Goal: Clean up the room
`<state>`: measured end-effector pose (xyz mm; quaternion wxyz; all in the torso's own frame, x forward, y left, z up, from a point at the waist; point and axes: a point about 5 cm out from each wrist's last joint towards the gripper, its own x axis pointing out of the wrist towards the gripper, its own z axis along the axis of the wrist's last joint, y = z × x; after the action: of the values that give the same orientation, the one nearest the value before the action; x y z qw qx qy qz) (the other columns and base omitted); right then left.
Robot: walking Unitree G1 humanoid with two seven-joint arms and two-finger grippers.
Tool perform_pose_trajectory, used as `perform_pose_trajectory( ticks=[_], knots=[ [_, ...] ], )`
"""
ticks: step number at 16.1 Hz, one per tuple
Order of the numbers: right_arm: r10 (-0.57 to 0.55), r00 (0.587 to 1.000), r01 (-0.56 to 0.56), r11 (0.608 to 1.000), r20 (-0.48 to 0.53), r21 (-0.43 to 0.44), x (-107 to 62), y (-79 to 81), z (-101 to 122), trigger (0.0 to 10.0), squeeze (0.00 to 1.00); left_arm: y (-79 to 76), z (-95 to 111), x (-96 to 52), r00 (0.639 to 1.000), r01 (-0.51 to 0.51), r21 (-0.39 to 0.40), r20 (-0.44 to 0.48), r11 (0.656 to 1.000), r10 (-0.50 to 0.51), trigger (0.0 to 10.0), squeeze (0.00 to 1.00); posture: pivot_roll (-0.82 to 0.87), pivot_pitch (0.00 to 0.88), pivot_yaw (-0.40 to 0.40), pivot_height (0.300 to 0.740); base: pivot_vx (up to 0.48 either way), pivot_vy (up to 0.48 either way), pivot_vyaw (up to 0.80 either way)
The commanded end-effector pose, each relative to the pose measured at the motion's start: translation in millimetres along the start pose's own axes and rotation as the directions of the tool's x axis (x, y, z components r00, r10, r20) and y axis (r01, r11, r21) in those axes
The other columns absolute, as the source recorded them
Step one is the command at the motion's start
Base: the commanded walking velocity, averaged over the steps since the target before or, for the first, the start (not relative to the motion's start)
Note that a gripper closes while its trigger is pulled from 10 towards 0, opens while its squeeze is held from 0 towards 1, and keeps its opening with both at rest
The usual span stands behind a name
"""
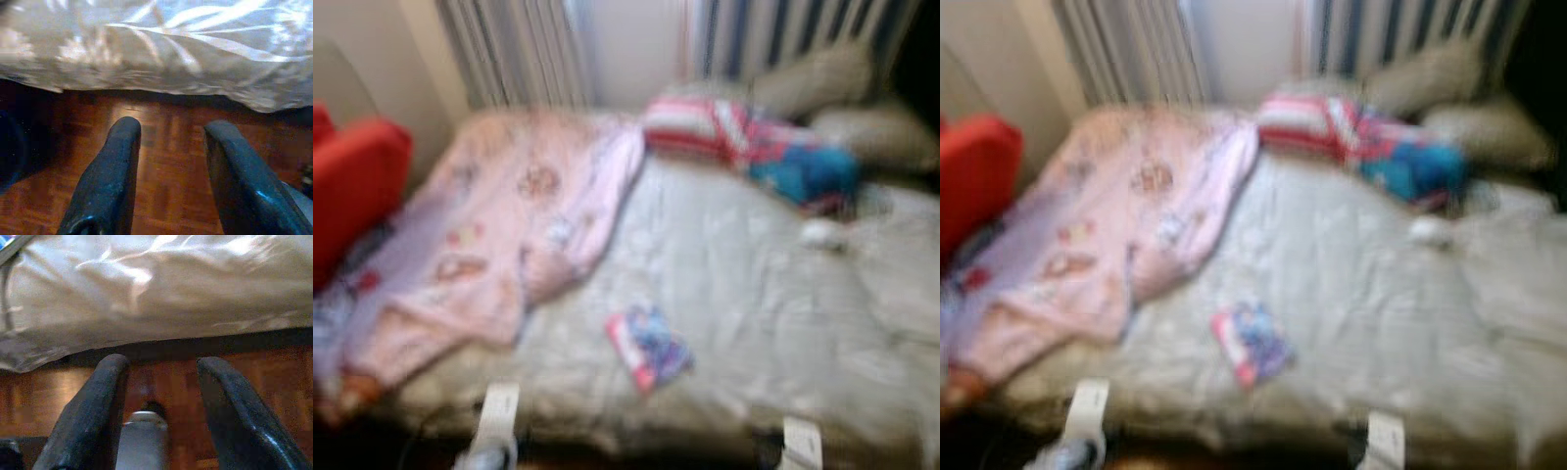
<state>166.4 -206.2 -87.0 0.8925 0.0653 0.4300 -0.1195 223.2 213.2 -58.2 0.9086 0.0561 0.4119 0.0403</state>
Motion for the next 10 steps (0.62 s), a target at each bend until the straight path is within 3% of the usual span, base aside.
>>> perform_pose_trajectory(
  ticks=[1,8,10],
  knots=[
    [-0.026,1.000,0.026,1.000,-0.016,0.004,-1.5,-9.0,-4.3,10.0,0.00,-4.5,0.1,0.5,1.000,0.002,0.004,-0.013,1.000,-0.002,10.0,0.00,0.02,0.025,0.064,0.740,0.000,0.480,0.00],
    [-0.025,1.000,0.025,1.000,-0.012,0.004,-1.4,-9.4,-3.3,10.0,0.00,-0.3,-6.5,-1.0,1.000,-0.003,0.000,-0.022,1.000,0.003,10.0,0.00,0.02,0.022,0.059,0.740,0.000,0.480,0.00],
    [-0.024,1.000,0.024,1.000,-0.010,0.004,-1.3,-9.4,-3.0,10.0,0.00,-0.2,-6.3,-1.0,1.000,-0.002,0.008,-0.021,1.000,0.003,10.0,0.00,0.02,0.021,0.059,0.740,0.000,0.000,0.00]
  ],
)
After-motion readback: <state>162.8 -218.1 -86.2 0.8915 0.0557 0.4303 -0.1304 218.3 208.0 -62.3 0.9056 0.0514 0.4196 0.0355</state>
